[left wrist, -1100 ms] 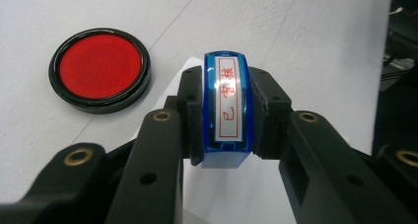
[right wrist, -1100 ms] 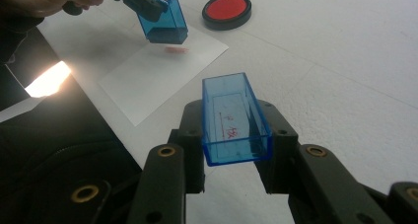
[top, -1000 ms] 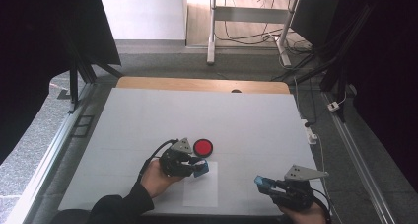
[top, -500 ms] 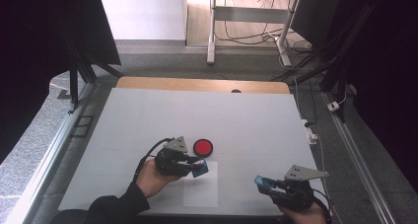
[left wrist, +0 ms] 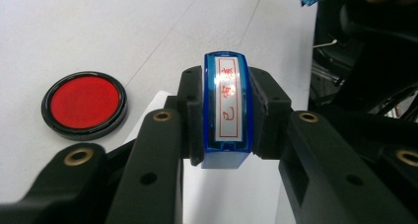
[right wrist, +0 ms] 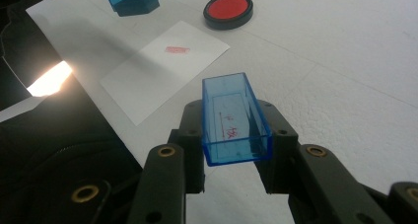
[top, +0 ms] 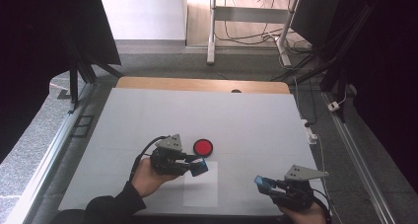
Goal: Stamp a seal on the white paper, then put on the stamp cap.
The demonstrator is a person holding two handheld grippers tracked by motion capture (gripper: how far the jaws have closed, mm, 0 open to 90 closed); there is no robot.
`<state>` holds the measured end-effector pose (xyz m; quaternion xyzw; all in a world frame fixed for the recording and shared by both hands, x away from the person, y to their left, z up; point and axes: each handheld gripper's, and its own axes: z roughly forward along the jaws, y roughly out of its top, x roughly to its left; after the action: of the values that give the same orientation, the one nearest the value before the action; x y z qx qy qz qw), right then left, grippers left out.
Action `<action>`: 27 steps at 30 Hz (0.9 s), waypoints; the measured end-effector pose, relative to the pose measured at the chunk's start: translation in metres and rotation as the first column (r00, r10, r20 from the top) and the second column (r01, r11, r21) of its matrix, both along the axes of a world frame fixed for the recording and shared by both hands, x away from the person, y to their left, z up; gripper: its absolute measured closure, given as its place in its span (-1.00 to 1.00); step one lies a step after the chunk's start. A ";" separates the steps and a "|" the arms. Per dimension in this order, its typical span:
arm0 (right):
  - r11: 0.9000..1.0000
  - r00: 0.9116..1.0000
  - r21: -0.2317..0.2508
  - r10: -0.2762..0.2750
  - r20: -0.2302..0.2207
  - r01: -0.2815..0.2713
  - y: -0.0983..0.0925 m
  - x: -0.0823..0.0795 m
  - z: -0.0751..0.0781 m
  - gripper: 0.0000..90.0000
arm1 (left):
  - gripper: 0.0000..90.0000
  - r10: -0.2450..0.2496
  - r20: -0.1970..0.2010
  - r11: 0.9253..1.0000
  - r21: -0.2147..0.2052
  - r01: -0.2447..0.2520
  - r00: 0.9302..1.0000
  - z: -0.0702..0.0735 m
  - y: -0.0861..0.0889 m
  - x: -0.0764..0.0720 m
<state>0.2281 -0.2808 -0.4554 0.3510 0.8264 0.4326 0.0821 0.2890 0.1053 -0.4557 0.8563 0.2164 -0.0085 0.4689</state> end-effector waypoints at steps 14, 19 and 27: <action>1.000 1.000 -0.005 0.000 0.002 0.000 0.001 0.000 0.000 0.50 | 0.56 -0.007 0.016 0.999 -0.037 0.008 1.000 0.011 0.008 -0.001; 1.000 1.000 0.012 0.000 0.009 0.000 0.002 0.000 0.001 0.50 | 0.56 -0.012 0.018 0.999 -0.039 0.013 1.000 0.012 0.009 -0.001; 1.000 1.000 0.017 0.015 0.016 -0.015 0.008 0.002 0.003 0.51 | 0.56 -0.016 0.032 0.998 -0.055 0.017 0.999 0.016 0.012 -0.001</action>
<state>0.2306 -0.2727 -0.4522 0.3420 0.8247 0.4429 0.0822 0.2881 0.1175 -0.4398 0.8448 0.2016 -0.0050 0.4957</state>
